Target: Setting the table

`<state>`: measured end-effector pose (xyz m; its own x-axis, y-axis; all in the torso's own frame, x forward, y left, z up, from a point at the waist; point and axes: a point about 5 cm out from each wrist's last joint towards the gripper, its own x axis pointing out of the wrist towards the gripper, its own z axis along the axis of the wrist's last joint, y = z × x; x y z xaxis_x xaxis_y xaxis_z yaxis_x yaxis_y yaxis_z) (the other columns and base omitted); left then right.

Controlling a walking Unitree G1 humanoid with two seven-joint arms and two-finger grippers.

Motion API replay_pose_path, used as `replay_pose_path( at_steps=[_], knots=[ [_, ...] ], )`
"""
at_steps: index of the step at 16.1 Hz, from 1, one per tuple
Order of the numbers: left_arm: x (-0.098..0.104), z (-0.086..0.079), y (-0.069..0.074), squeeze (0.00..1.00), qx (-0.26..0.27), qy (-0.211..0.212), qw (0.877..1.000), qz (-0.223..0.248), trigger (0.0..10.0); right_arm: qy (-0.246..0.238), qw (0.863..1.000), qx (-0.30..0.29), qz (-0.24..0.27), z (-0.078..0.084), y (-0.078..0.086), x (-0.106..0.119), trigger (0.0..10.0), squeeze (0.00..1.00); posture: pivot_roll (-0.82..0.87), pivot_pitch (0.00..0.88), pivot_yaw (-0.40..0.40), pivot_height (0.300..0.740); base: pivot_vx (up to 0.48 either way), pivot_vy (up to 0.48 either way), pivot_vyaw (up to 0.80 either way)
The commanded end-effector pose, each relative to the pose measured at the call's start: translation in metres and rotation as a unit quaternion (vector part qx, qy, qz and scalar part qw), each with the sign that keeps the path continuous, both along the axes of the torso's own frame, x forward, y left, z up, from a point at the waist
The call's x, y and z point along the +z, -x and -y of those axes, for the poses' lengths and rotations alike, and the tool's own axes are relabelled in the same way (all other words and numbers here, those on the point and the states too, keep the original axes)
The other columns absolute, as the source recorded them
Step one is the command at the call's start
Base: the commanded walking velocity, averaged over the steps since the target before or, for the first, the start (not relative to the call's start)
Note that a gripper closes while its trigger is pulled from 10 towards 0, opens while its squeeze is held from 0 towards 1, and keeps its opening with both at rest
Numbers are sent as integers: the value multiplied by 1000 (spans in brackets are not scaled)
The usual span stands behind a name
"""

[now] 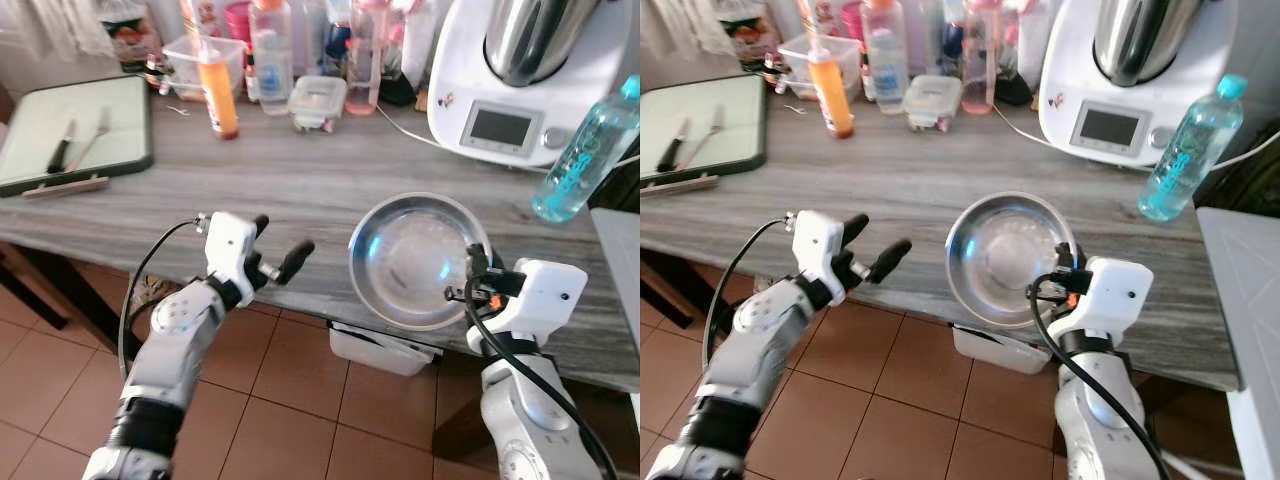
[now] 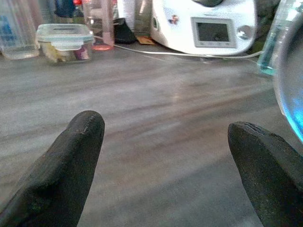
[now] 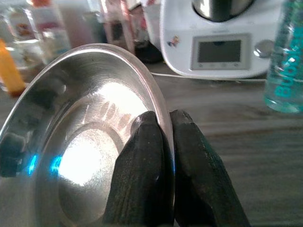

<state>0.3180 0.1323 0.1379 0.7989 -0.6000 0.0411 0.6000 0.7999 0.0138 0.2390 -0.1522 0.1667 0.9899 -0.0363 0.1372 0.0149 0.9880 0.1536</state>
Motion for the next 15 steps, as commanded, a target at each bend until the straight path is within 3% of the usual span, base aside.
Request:
replay_pose_path(
  at_steps=[1, 4, 7, 15],
  knots=[
    [2, 4, 5, 0, -21, -4, 1000, 5, 10000, -2, 1000, 6, 9, 0, -1, 5, 10000, 0, 30, 102, -4, 740, 0, 0, 0],
    [-8, -6, 23, 0, -19, 2, 1000, -19, 10000, -18, 1000, -2, 6, 3, -6, 5, 10000, 0, 30, 107, -7, 740, 0, 0, 0],
    [-6, -10, 34, 0, -54, -13, 998, -26, 10000, -66, 998, 3, -9, -2, -18, -1, 10000, 0, 62, 123, -14, 740, 0, 0, 0],
    [7, -10, 41, 0, -91, -29, 995, -23, 10000, -156, 986, 27, -55, -33, -60, -10, 10000, 0, 96, 156, 6, 740, 0, 0, 0]
  ],
)
